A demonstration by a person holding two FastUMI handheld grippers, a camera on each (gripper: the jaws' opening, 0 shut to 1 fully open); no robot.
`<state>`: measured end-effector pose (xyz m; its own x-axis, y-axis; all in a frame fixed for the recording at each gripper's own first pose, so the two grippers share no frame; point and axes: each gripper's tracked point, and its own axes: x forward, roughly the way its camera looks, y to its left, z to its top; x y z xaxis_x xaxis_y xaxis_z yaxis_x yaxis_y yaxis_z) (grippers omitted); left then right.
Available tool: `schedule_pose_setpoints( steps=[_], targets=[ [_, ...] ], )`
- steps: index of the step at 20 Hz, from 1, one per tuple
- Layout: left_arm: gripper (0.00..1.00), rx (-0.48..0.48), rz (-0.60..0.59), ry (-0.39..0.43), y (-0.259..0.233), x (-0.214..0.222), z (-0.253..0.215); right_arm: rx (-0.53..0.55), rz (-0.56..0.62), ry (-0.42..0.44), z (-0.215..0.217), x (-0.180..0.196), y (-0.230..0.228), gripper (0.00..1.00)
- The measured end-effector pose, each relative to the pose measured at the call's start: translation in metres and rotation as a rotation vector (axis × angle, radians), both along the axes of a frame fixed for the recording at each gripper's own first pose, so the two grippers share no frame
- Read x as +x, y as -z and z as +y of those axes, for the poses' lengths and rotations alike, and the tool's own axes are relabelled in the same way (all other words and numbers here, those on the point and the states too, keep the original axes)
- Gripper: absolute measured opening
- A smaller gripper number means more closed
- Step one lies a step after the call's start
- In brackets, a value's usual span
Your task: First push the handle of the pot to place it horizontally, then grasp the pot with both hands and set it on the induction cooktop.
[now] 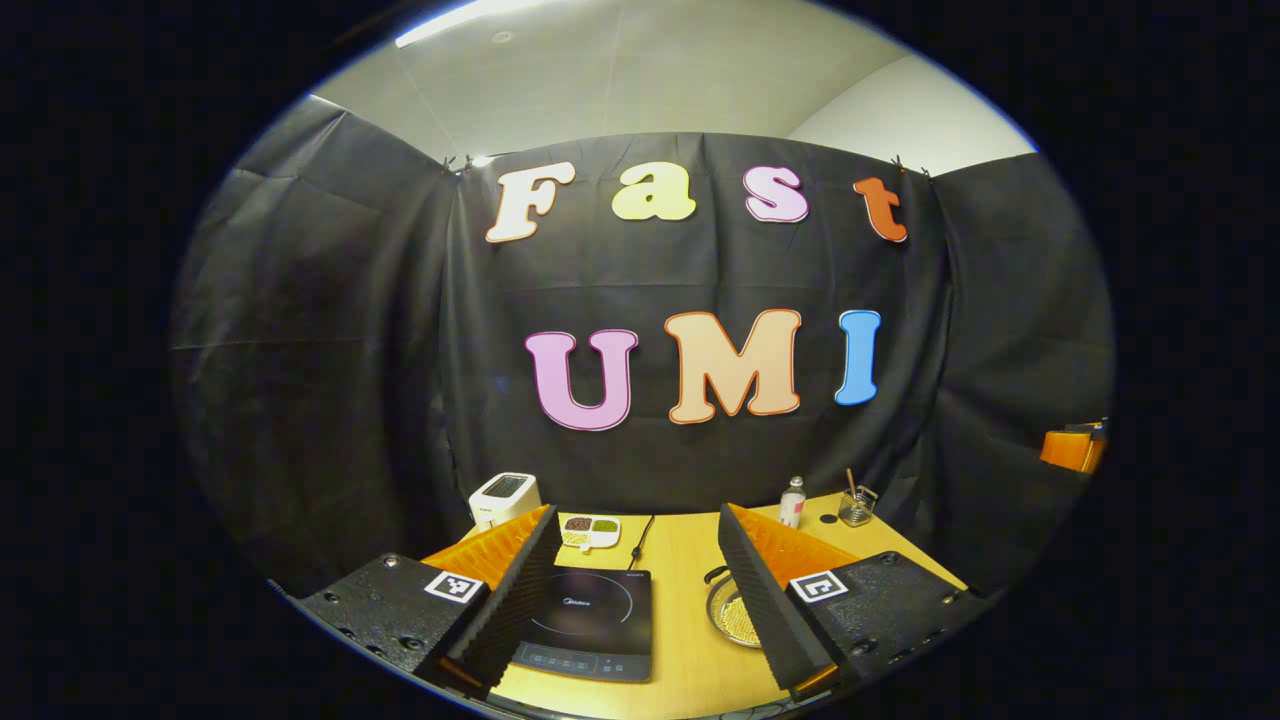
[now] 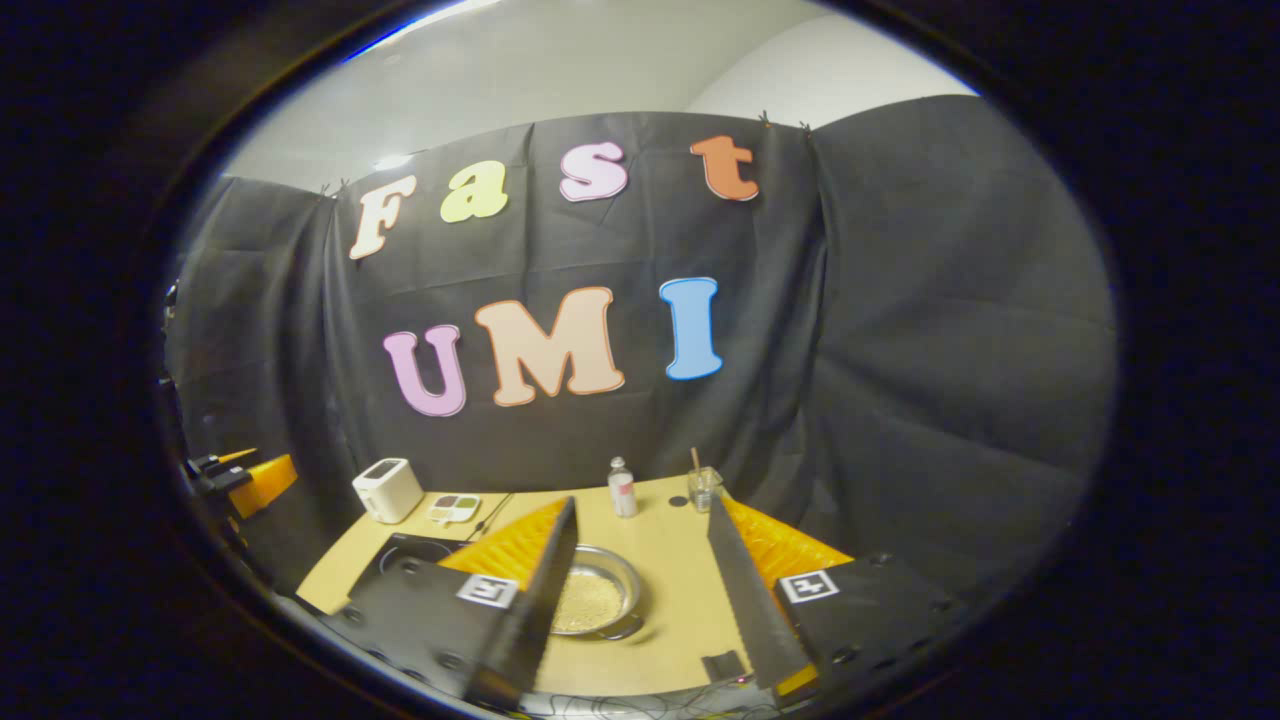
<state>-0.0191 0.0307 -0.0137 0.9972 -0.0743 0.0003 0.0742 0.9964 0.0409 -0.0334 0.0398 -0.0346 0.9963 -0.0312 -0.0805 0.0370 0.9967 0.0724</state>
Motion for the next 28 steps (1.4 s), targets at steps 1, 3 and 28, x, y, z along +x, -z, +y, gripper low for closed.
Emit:
schedule_pose_setpoints(
  steps=[1,3,28],
  targets=[
    [0.96,0.006,-0.002,-0.002,0.0,-0.001,0.007,0.025,0.018,-0.019,0.009,0.001,0.006,0.68],
    [0.92,0.019,-0.004,-0.003,0.002,-0.003,0.017,0.07,0.034,-0.052,0.027,0.002,0.014,0.41],
    [0.94,-0.002,0.147,-0.024,0.064,0.119,0.011,0.522,0.829,-0.014,0.078,0.078,0.3,0.03]
  ],
)
